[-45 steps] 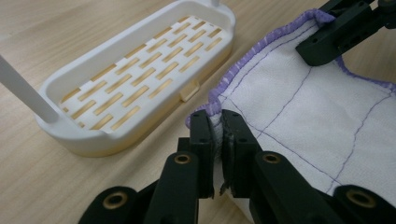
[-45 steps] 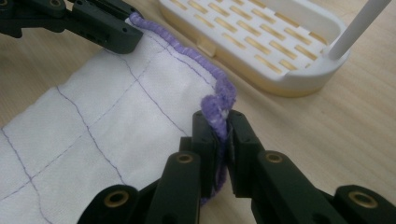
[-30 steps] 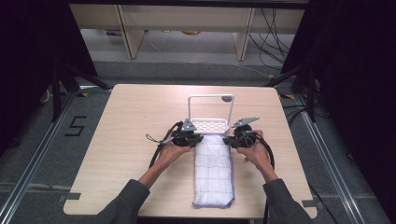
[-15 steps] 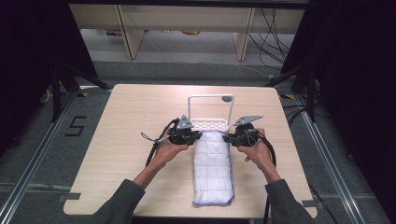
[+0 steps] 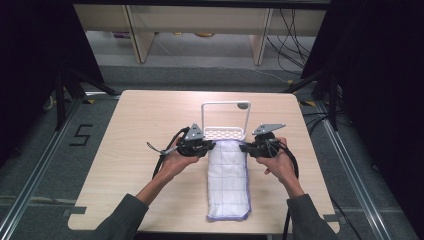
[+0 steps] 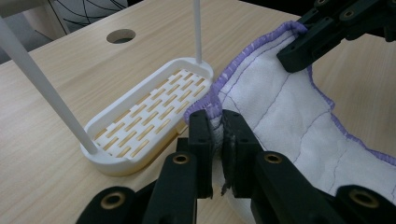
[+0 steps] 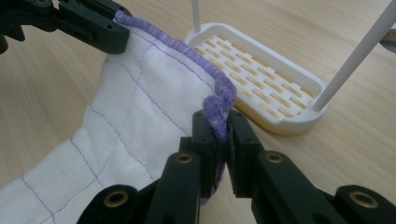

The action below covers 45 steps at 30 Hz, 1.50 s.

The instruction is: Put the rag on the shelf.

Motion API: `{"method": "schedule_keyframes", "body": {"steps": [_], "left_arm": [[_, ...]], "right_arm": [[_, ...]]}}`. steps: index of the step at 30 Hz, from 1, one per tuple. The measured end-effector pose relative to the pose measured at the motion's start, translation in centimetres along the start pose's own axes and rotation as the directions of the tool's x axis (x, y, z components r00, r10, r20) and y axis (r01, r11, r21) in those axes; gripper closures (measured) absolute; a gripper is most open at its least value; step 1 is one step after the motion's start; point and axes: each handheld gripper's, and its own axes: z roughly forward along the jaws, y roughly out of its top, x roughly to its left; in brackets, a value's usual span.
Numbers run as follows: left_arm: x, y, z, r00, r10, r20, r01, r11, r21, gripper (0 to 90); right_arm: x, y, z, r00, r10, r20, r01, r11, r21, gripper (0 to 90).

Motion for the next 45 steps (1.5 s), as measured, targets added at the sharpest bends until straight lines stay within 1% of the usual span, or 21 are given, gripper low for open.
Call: {"method": "schedule_keyframes", "body": {"steps": [4, 7, 9, 10, 12, 18, 19, 20, 21, 22, 26, 27, 28, 30, 31, 36, 39, 41, 42, 43, 45], "left_arm": [[0.0, 0.1, -0.2, 0.9999, -0.009, 0.009, 0.009, 0.9998, -0.016, 82.2], [-0.2, 0.3, -0.5, 1.0000, -0.006, 0.005, 0.006, 0.9997, -0.022, 82.2], [-0.1, 0.4, -0.7, 0.9998, 0.002, 0.019, -0.001, 0.9996, -0.029, 82.2], [-0.1, 0.5, -0.9, 0.9997, 0.003, 0.023, -0.002, 0.9994, -0.034, 82.1], [-0.1, 0.7, -1.2, 0.9998, 0.006, 0.017, -0.005, 0.9992, -0.039, 82.1], [-0.4, 1.3, -2.5, 0.9997, -0.006, 0.024, 0.007, 0.9981, -0.062, 82.9], [-0.5, 1.4, -2.6, 0.9996, -0.012, 0.027, 0.014, 0.9976, -0.068, 82.9], [-0.5, 1.5, -2.8, 0.9993, -0.006, 0.036, 0.009, 0.9969, -0.079, 83.2], [-0.7, 1.7, -3.0, 0.9996, 0.002, 0.027, 0.000, 0.9972, -0.075, 83.6], [-0.8, 2.0, -3.2, 0.9995, 0.015, 0.029, -0.013, 0.9970, -0.076, 83.9], [-1.1, 2.7, -4.0, 0.9992, 0.031, 0.024, -0.029, 0.9960, -0.085, 84.0], [-1.2, 3.0, -4.3, 0.9988, 0.043, 0.023, -0.041, 0.9961, -0.078, 84.1], [-1.3, 3.1, -4.4, 0.9987, 0.044, 0.024, -0.042, 0.9960, -0.079, 84.2], [-1.5, 3.4, -4.7, 0.9987, 0.048, 0.017, -0.047, 0.9959, -0.078, 84.3], [-1.6, 3.6, -4.9, 0.9986, 0.051, 0.012, -0.050, 0.9959, -0.075, 84.3], [-2.3, 4.5, -6.1, 0.9978, 0.064, 0.019, -0.061, 0.9925, -0.106, 84.3], [-2.6, 5.2, -6.9, 0.9974, 0.067, 0.025, -0.064, 0.9913, -0.115, 84.4], [-2.9, 5.9, -7.5, 0.9963, 0.083, 0.022, -0.080, 0.9895, -0.121, 84.4], [-3.0, 6.2, -7.7, 0.9959, 0.089, 0.016, -0.086, 0.9884, -0.125, 84.4], [-3.1, 6.5, -7.9, 0.9956, 0.093, 0.015, -0.090, 0.9877, -0.128, 84.4], [-3.3, 7.3, -8.4, 0.9939, 0.109, 0.014, -0.107, 0.9860, -0.128, 84.4]], "right_arm": [[0.2, 0.0, -0.3, 1.0000, 0.008, -0.001, -0.008, 1.000, 0.000, 83.5], [0.3, 0.0, -0.5, 1.0000, 0.000, -0.003, 0.000, 1.000, -0.005, 83.5], [0.4, 0.1, -0.6, 0.9999, -0.014, 0.004, 0.014, 1.000, -0.018, 83.5], [0.5, 0.1, -0.8, 1.0000, 0.001, 0.000, -0.001, 1.000, -0.014, 83.5], [0.5, 0.3, -1.1, 0.9999, -0.012, 0.000, 0.012, 1.000, -0.023, 83.4], [1.4, 0.7, -2.0, 1.0000, 0.001, -0.005, -0.002, 0.999, -0.052, 83.5], [1.5, 0.8, -2.3, 0.9996, -0.029, -0.009, 0.028, 0.998, -0.058, 83.5], [1.7, 0.9, -2.5, 0.9997, -0.024, -0.011, 0.023, 0.998, -0.057, 83.5], [1.9, 0.9, -2.7, 0.9997, -0.022, -0.009, 0.021, 0.998, -0.061, 83.5], [1.9, 1.0, -2.7, 0.9988, -0.046, -0.017, 0.045, 0.997, -0.067, 83.5], [2.3, 1.2, -3.5, 0.9986, -0.052, -0.013, 0.051, 0.996, -0.076, 83.5], [2.2, 1.2, -3.6, 0.9976, -0.070, -0.006, 0.069, 0.994, -0.090, 83.5], [2.5, 1.2, -3.8, 0.9989, -0.043, -0.019, 0.042, 0.996, -0.080, 83.5], [2.6, 1.4, -4.0, 0.9987, -0.049, -0.012, 0.047, 0.994, -0.096, 83.5], [2.4, 1.5, -4.1, 0.9975, -0.071, -0.008, 0.070, 0.993, -0.099, 83.5], [3.2, 2.0, -5.0, 0.9981, -0.060, -0.015, 0.058, 0.992, -0.112, 83.6], [3.5, 2.6, -5.7, 0.9954, -0.096, 0.005, 0.095, 0.984, -0.151, 83.6], [3.9, 3.0, -6.3, 0.9957, -0.093, -0.003, 0.091, 0.982, -0.166, 83.7], [3.9, 3.2, -6.6, 0.9940, -0.109, -0.003, 0.107, 0.978, -0.177, 83.7], [4.1, 3.3, -6.8, 0.9952, -0.097, -0.006, 0.094, 0.978, -0.185, 83.7], [4.3, 3.8, -7.4, 0.9943, -0.106, 0.006, 0.105, 0.975, -0.196, 83.8]]}}
